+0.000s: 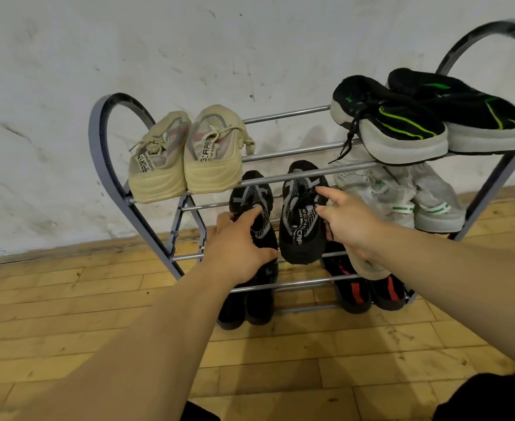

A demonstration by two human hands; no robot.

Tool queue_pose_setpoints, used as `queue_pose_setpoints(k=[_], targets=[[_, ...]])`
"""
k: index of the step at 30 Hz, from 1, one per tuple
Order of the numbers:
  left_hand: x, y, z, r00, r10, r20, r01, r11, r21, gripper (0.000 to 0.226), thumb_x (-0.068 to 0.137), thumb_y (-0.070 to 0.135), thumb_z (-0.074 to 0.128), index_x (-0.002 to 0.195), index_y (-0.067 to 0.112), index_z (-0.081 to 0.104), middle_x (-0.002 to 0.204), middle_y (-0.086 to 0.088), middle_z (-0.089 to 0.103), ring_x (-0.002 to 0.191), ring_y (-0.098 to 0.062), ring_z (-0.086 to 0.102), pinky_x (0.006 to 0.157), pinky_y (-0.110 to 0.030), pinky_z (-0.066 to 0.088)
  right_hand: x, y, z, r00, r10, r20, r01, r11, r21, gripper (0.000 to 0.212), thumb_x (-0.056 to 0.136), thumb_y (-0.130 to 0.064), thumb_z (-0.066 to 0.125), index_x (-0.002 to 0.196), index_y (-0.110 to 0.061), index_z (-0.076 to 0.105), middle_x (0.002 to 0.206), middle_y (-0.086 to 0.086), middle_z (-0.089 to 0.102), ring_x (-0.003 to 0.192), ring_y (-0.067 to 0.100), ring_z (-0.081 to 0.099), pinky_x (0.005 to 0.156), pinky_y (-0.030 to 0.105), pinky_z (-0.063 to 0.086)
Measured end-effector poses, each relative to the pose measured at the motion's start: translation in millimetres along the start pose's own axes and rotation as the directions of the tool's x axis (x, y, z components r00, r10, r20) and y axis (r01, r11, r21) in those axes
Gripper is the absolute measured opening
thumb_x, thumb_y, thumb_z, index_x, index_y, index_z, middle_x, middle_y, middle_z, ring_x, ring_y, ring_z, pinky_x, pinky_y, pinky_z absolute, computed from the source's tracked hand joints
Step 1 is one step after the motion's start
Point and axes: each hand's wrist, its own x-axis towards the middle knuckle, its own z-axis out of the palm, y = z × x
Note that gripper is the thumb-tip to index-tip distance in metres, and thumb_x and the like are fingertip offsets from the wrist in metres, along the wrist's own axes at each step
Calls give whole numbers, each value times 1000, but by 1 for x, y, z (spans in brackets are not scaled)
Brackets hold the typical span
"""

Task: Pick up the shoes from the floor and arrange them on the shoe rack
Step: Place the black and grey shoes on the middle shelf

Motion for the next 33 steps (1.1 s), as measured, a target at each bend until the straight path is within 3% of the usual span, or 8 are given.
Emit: queue_pose_setpoints(k=[2,5,9,12,17,21,25,33], targets=[[3,-3,4,999,-6,46,10,996,-86,94,85,45,79,161,42,25,160,-8,20,143,-31,39,115,-35,37,4,0,3,1000,-16,-24,15,999,-34,51,103,-24,50,152,-34,43,155,7,45,136,26,50,110,46,46],[5,-3,5,998,16,54,-11,995,-99,92,88,42,78,162,38,24,159,-7,18,140,-30,44,112,-32,39,3,-5,7,997,-54,-56,41,977,-208,49,108,-33,41,156,-26,39,159,1,39,143,22,40,109,25,33],[6,-5,6,998,27,55,-21,994,-107,88,90,43,76,162,36,26,160,-8,18,139,-31,45,112,-34,39,-3,-12,15,999,-45,4,43,916,-400,63,105,-53,37,160,-26,27,163,4,34,148,24,33,116,34,28],[6,-7,6,999,30,37,-25,991,-133,83,92,38,74,161,32,30,160,-8,20,136,-31,49,105,-29,40,-13,-14,16,998,-61,36,70,863,-500,86,92,-63,56,162,-28,18,161,6,34,144,27,37,113,38,34],[6,-18,3,1000,8,15,-6,990,-144,76,94,31,70,160,28,31,164,-10,17,135,-32,50,105,-30,42,-19,-9,18,993,4,117,75,745,-662,118,74,-51,78,161,-35,1,163,13,19,140,32,40,108,37,41],[7,-37,-4,999,-36,-23,32,989,-145,74,96,29,67,160,25,31,163,-10,19,129,-33,53,93,-28,44,-20,-4,22,992,-15,127,101,702,-705,121,69,-44,78,160,-37,-2,157,16,26,121,32,57,98,38,52],[7,-57,-12,991,-102,-90,86,983,-163,72,97,28,66,160,23,32,162,-12,21,112,-32,59,82,-28,45,-20,-1,25,992,-57,117,120,741,-661,119,70,-40,80,161,-33,3,155,15,32,132,32,49,107,41,46],[3,-88,-22,967,-174,-185,143,975,-168,72,98,30,68,160,20,33,162,-15,31,135,-36,51,94,-35,47,-21,-1,43,987,-121,108,162,758,-632,112,75,-39,80,162,-26,10,157,16,31,140,33,40,111,36,39]])
